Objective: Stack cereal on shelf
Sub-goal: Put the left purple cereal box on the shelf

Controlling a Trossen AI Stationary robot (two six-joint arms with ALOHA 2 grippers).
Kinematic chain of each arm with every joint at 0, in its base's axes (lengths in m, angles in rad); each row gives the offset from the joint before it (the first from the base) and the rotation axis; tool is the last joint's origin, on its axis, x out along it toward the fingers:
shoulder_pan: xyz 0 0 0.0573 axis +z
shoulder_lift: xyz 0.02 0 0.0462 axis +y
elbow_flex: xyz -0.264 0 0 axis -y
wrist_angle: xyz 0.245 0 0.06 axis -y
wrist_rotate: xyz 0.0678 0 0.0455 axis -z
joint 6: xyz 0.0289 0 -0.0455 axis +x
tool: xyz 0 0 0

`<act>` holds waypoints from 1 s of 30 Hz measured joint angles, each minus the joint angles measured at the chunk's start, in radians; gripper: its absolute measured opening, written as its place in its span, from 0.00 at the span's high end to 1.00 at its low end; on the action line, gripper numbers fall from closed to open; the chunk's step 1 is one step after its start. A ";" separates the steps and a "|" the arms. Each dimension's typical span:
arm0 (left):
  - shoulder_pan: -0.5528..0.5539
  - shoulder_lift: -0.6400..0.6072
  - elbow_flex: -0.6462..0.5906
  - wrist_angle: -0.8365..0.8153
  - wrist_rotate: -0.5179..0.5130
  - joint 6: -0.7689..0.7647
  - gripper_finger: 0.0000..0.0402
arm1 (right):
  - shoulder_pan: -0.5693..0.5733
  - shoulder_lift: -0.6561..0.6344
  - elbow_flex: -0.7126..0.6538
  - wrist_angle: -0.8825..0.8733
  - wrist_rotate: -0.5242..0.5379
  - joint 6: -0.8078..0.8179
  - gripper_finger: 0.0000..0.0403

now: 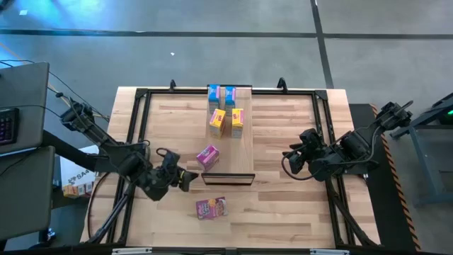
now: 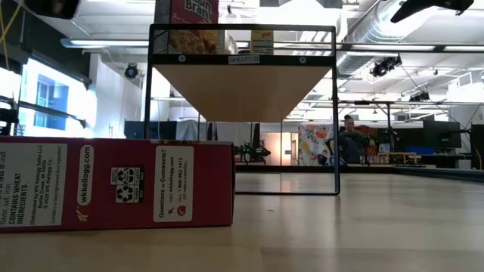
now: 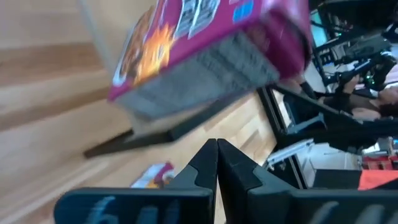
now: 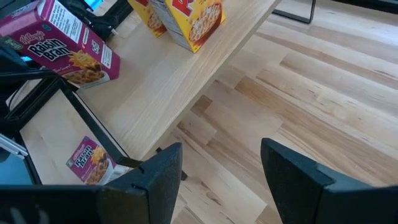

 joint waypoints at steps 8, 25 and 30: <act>0.124 -0.006 0.000 0.063 0.116 0.165 1.00 | 0.000 0.000 0.000 0.000 0.000 -0.007 0.48; 0.259 0.069 0.001 0.245 0.278 0.329 1.00 | 0.000 0.000 0.000 -0.001 0.018 -0.024 0.48; 0.287 0.089 0.001 0.299 0.285 0.347 1.00 | 0.000 0.000 0.000 -0.001 0.018 -0.024 0.48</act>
